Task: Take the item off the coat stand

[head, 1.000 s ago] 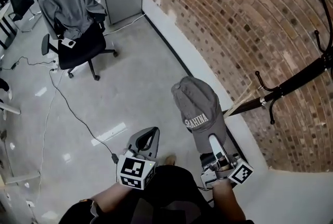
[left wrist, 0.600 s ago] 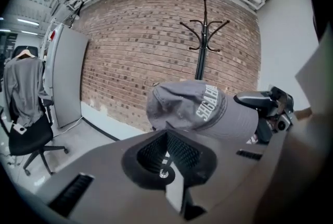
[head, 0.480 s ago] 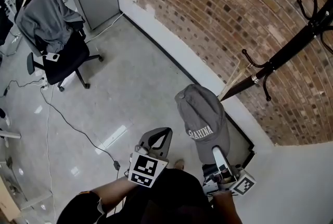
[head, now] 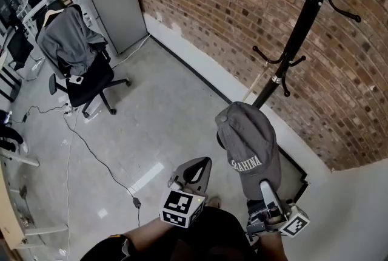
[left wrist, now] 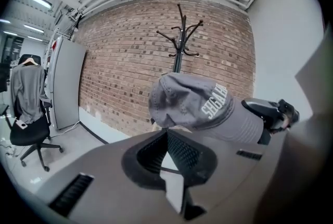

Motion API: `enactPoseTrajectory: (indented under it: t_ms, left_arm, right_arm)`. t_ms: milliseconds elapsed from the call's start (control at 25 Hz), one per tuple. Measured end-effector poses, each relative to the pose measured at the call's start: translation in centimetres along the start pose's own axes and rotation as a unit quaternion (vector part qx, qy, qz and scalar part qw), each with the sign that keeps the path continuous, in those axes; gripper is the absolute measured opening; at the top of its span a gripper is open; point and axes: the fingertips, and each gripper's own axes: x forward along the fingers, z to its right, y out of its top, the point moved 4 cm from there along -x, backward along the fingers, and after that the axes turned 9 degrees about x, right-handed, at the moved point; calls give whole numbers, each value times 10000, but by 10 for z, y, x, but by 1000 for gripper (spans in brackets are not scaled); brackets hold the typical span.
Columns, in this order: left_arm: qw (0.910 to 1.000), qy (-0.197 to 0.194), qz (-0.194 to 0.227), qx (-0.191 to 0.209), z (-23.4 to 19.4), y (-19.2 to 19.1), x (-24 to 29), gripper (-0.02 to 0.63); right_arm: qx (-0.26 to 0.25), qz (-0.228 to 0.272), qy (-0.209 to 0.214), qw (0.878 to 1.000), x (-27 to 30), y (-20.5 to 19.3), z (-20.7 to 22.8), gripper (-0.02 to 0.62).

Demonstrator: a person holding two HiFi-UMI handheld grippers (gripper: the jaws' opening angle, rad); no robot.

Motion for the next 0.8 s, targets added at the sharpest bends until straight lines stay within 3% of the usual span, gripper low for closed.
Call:
enactPoseTrajectory:
  t_ms: [240, 440, 640, 800]
  left_arm:
    - [9996, 113, -173, 191, 71, -30, -19, 32]
    - [9991, 20, -108, 407, 112, -33, -20, 32]
    - [9984, -79, -83, 560, 139, -30, -21, 32]
    - [9986, 59, -100, 519, 142, -32, -26, 32]
  right_arm:
    - [-204, 87, 177, 9996, -72, 11, -16, 31]
    - [-326, 232, 205, 9990, -117, 15, -18, 31]
    - [-371, 362, 304, 9982, -142, 22, -27, 31]
    - [-347, 382, 351, 9980, -151, 26, -25, 31]
